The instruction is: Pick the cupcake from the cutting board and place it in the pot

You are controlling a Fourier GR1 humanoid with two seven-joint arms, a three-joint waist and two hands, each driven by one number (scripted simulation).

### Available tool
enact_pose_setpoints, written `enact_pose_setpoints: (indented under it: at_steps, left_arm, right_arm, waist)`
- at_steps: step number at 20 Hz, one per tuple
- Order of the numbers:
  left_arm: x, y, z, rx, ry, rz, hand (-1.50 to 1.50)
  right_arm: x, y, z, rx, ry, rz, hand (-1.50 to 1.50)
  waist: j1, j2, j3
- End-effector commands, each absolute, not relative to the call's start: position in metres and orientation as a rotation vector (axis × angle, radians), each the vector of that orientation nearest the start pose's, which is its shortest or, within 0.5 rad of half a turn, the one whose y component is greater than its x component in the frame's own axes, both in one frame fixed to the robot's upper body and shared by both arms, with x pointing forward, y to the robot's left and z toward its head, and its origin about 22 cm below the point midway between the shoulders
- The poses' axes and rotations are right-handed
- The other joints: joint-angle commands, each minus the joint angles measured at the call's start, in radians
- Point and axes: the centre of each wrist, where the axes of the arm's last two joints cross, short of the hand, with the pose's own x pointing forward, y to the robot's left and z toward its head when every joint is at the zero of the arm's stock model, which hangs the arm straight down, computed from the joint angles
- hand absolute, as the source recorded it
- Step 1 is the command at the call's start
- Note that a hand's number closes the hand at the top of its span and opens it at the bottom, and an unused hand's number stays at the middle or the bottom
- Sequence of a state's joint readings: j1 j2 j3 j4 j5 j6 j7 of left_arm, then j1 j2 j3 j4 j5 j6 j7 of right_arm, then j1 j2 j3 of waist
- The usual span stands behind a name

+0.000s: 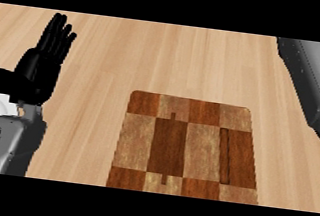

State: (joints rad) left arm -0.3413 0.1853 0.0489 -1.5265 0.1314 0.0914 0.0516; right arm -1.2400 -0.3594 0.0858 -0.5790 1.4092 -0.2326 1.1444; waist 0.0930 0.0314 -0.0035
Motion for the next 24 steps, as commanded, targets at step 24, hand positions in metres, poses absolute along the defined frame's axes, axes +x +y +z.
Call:
enact_pose_setpoints:
  at_steps: [24]
  left_arm:
    - [0.297, 0.295, 0.092, 0.138, -1.766, 0.075, 0.0]
  right_arm:
    - [0.413, -0.335, 0.163, -1.902, -0.606, -0.109, 1.5]
  waist:
    - [-0.119, -0.042, 0.003]
